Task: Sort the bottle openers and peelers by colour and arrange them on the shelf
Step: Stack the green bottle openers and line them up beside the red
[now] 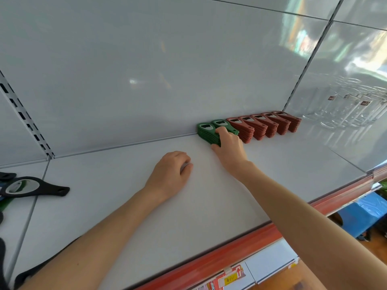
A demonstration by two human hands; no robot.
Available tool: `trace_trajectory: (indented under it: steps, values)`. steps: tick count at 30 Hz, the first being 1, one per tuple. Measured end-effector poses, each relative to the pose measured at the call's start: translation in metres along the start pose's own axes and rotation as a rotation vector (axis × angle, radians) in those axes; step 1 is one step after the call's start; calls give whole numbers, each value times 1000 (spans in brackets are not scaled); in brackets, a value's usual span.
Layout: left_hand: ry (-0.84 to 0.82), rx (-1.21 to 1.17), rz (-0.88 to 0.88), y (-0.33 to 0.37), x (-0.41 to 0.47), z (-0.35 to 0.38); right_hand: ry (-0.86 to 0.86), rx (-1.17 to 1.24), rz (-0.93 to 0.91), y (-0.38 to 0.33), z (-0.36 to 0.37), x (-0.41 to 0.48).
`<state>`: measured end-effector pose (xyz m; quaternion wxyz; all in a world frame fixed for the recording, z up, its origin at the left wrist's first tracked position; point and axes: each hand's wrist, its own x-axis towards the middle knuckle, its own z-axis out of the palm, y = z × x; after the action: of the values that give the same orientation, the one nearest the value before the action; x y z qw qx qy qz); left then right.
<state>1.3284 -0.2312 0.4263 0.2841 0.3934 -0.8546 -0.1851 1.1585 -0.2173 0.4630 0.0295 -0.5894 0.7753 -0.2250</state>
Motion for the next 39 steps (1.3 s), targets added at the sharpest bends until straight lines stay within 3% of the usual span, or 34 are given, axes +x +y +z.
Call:
trace_trajectory:
  steps: [17,22,24,28,39]
  values:
    - [-13,29,-20,6,-3,-5,-16,-104,-93,3,-19,-7]
    - [-265,194,-100,19,2,-24,-8,-18,-212,0,-35,-6]
    - [-288,278,-116,25,-2,-39,-22,20,-278,-9,-41,-5]
    - [-110,311,-141,23,-40,-82,-96,120,-407,-46,-42,-9]
    - [280,481,-468,-18,-208,-184,-372,228,-831,-206,23,-66]
